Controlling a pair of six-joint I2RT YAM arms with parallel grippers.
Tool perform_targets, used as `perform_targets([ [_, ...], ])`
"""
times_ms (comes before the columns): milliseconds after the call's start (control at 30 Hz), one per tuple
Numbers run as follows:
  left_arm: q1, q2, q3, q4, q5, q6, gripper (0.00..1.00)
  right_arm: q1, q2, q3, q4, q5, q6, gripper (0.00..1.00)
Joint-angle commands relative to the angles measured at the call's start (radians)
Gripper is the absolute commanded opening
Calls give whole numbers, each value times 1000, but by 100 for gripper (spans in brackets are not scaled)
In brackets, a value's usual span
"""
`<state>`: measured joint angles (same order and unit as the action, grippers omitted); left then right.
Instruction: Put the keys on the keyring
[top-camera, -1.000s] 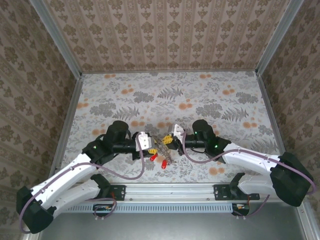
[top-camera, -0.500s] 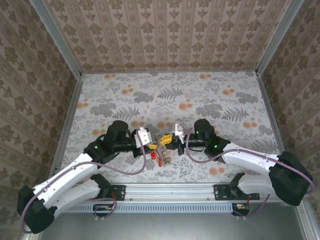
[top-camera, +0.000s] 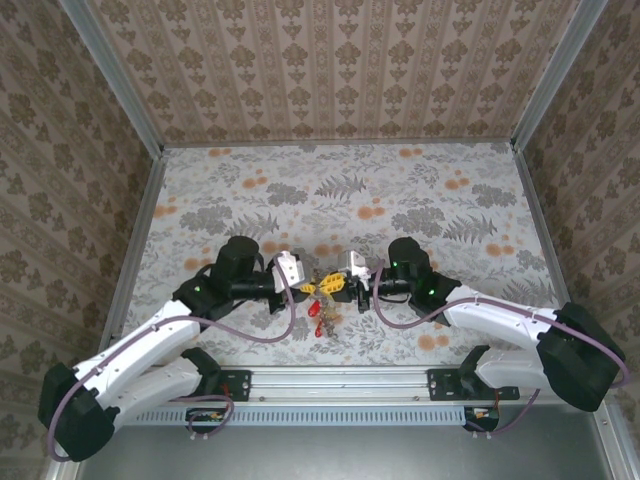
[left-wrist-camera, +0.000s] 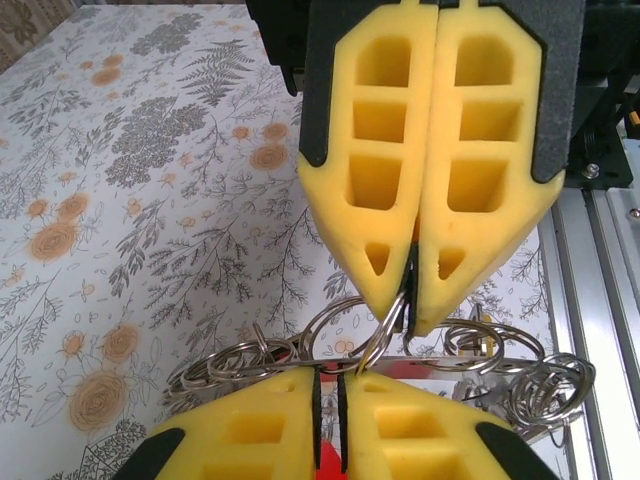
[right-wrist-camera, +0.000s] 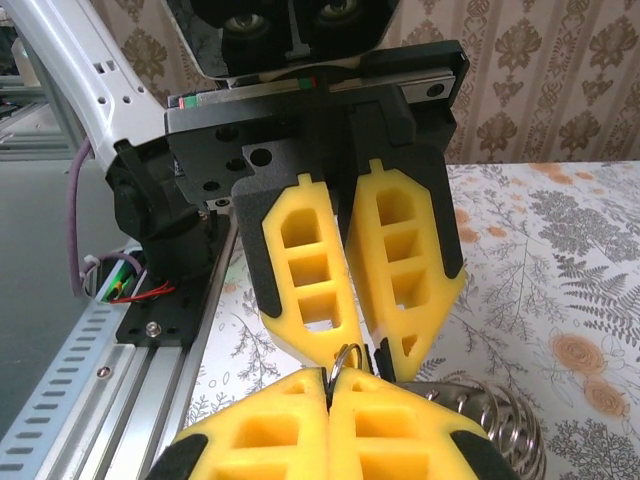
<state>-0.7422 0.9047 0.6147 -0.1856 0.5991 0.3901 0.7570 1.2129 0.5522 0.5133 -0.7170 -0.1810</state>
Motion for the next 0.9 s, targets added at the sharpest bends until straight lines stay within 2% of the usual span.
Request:
perform_targets([
  [0, -11, 5, 2, 102, 128, 13, 14, 10, 20, 28, 67, -17, -15, 0],
  [267, -18, -10, -17, 153, 186, 11, 21, 16, 38, -1, 96, 117, -2, 0],
  [600, -21, -12, -35, 195, 174, -10, 14, 25, 48, 12, -10, 140, -66, 0],
  [867, -23, 3, -40, 223, 230, 4, 21, 26, 24, 24, -133, 132, -159, 0],
])
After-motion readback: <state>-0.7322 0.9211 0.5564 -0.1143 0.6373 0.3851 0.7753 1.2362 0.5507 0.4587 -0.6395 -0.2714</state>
